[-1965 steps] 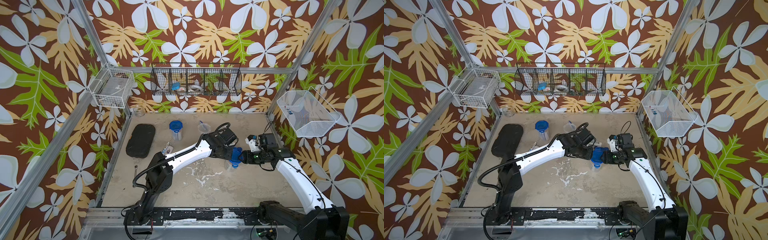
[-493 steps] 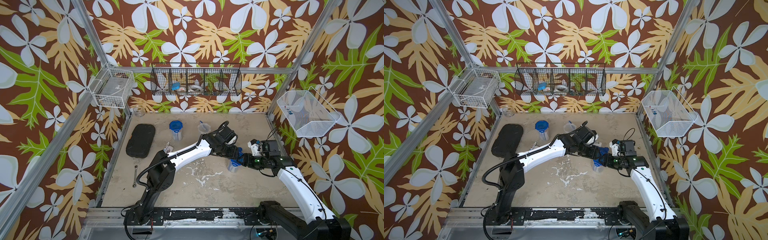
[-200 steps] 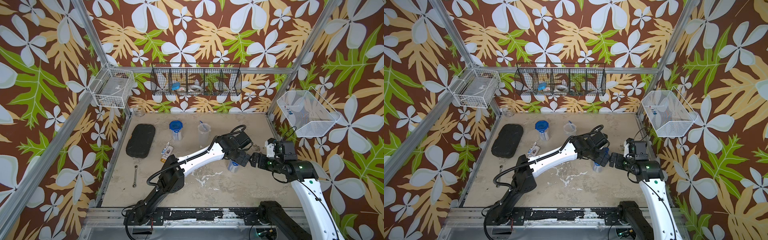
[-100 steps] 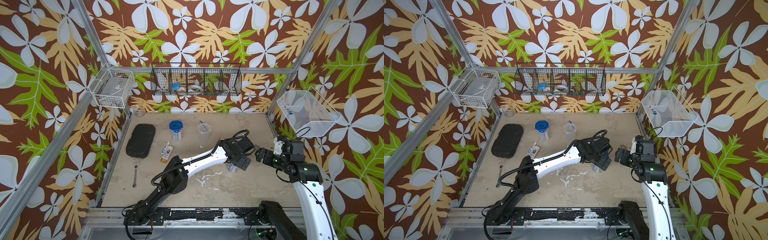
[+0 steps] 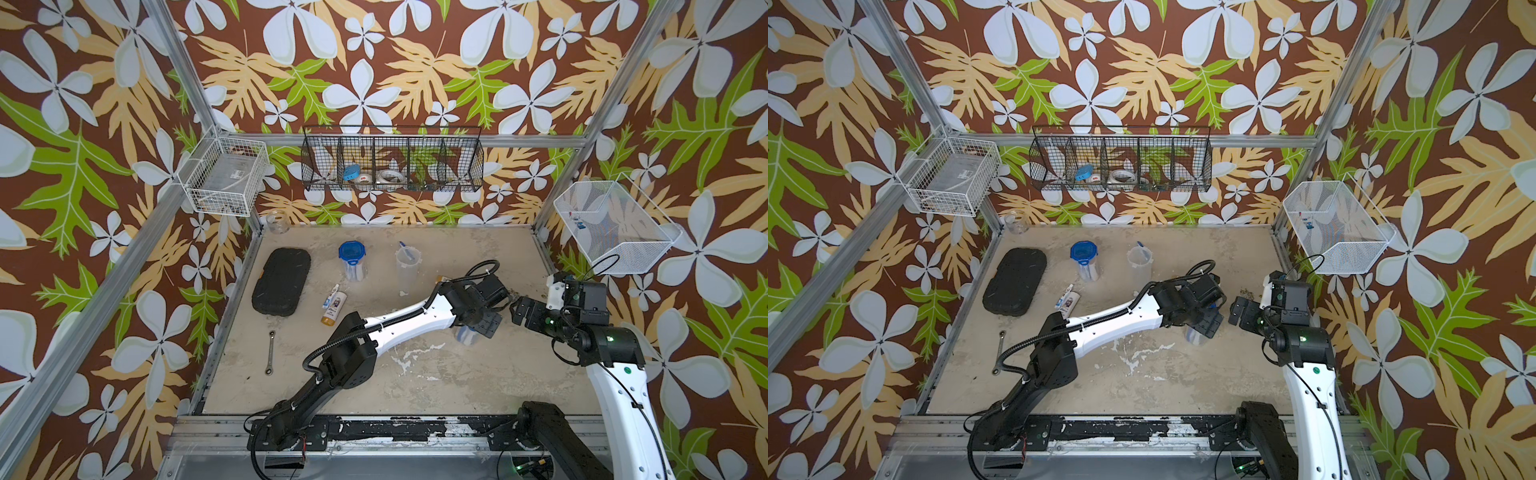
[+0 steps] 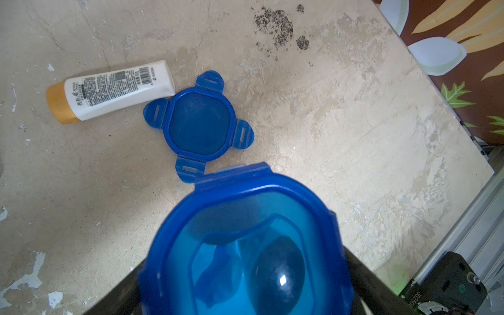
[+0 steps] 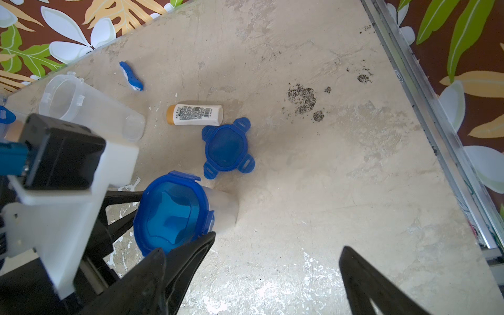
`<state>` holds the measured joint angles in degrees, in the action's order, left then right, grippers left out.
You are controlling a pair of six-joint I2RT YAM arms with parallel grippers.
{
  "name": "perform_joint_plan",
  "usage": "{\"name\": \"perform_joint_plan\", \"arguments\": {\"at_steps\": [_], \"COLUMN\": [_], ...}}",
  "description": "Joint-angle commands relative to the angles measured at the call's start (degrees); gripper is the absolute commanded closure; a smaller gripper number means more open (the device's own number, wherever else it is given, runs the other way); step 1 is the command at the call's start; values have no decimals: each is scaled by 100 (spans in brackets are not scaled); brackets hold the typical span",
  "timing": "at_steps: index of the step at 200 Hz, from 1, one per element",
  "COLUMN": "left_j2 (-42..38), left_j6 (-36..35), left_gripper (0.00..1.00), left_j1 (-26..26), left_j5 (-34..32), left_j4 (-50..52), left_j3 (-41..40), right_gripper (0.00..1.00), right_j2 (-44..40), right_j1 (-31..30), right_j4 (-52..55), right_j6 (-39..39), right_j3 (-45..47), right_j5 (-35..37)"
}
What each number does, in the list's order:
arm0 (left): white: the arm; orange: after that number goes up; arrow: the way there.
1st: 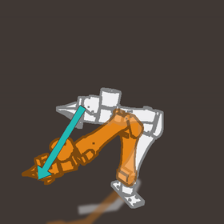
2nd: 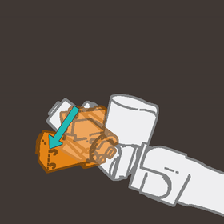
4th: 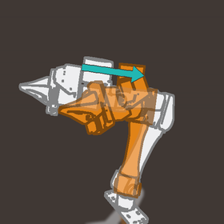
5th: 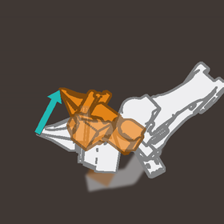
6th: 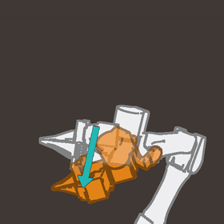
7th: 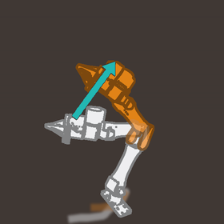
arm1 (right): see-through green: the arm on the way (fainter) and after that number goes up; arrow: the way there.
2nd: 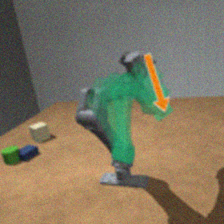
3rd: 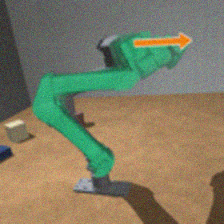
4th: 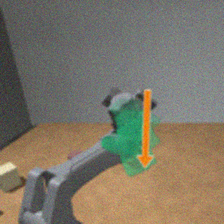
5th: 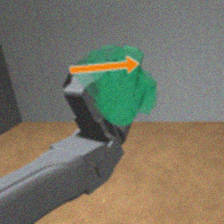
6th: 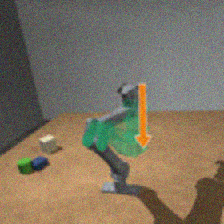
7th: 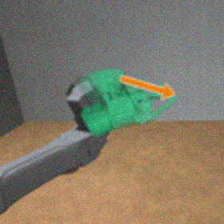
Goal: Pack away toiletry kits
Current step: Pick up the container from the center of the board, then place the container at the center of the board.
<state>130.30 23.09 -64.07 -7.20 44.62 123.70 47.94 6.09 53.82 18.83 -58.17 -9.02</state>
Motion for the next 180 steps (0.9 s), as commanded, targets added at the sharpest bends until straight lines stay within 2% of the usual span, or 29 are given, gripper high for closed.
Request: {"name": "perform_joint_plan", "arguments": {"at_steps": [1, 67, 89, 122, 135, 164, 180], "left_j2": [-137, -888, -1409, -2273, -2480, -2700, -2737], "left_j6": [38, 58, 154, 256, 225, 48, -33], "left_gripper": [20, 27, 29, 33, 34, 37, 37], "left_j1": [0, 63, 292, 942, 1207, 1829, 2170], "left_j5": [-197, -597, -621, -629, -633, -744, -736], "left_j4": [-149, -164, -248, -539, -607, -732, -859], "left_j3": [-161, -834, -1500, -2601, -2863, -3173, -3252], "right_gripper": [1, 2, 4, 7, 7, 7, 7], "right_j2": [3, -39, -10, 198, 350, 745, 994], "right_j1": [4, 0, -11, -85, -270, -1208, -1482], "right_j4": [-57, -12, -49, -224, -302, -563, -729], "right_j6": [-55, -154, -221, -239, -199, 42, 133], "right_j3": [-37, -116, -222, -259, -222, -281, -291], "right_j5": [6, -60, -175, -657, -783, -480, -546]}}
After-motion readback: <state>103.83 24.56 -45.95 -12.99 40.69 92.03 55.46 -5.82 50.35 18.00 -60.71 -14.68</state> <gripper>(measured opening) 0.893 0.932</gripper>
